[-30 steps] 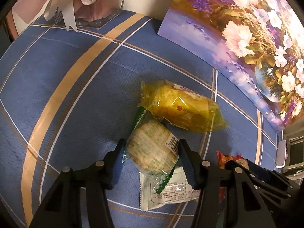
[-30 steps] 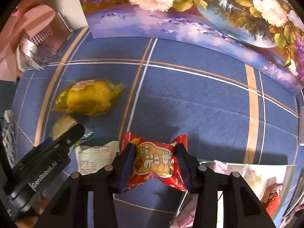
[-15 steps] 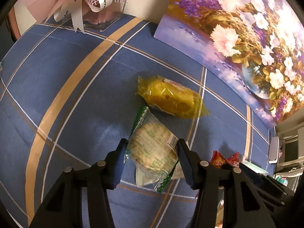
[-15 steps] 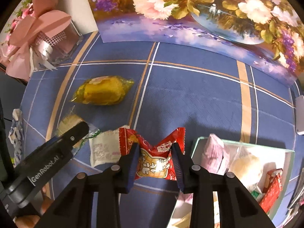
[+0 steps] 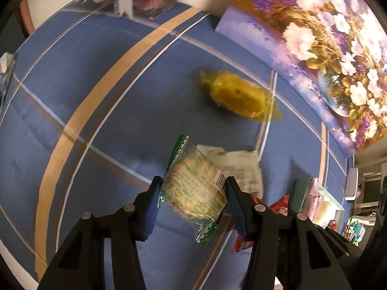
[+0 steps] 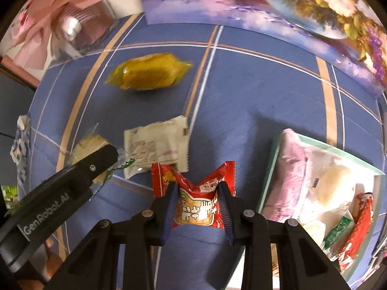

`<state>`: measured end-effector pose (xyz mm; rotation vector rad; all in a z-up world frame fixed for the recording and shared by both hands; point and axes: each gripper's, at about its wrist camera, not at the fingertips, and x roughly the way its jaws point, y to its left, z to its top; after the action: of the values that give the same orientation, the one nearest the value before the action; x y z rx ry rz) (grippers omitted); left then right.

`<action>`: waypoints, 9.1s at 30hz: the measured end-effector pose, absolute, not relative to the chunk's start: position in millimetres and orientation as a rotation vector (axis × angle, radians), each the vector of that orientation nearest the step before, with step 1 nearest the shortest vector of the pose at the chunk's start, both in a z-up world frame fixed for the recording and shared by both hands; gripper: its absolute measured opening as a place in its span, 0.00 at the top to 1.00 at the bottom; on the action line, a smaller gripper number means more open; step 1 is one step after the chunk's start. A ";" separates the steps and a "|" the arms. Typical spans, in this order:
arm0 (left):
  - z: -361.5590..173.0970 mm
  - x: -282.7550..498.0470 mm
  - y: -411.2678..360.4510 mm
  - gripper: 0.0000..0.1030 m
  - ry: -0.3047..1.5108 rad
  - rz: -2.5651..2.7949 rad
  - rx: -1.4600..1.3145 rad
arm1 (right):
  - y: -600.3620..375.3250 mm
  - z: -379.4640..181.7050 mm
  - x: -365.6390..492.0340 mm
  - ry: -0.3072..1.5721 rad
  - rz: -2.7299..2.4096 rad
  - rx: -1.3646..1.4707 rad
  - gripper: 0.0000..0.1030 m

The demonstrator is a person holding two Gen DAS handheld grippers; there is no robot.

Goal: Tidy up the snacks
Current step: 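Carry the round cake and red pack over the white tray, then open both tools to drop the cake and red pack into the tray, then withdraw both tools from the tray toward the yellow and white packs, then grasp the white printed pack with the right tool while the left tool grasps the yellow bread pack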

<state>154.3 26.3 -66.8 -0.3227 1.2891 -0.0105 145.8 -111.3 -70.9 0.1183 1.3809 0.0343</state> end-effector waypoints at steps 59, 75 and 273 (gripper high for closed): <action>-18.1 123.1 9.5 0.47 1.173 -0.061 -0.239 | -159.6 -14.1 58.3 1.127 -0.150 0.216 0.45; -13.6 96.3 -129.2 0.47 1.161 -0.367 -0.068 | -316.7 -18.9 9.3 1.076 -0.430 0.530 0.45; -90.3 180.0 71.0 0.00 1.192 0.183 -0.200 | -103.3 -97.3 157.9 1.174 -0.048 0.162 0.40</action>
<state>180.0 71.0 -90.3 -0.2001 1.1924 0.1832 157.9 -103.3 -97.3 0.1622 1.1735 -0.0479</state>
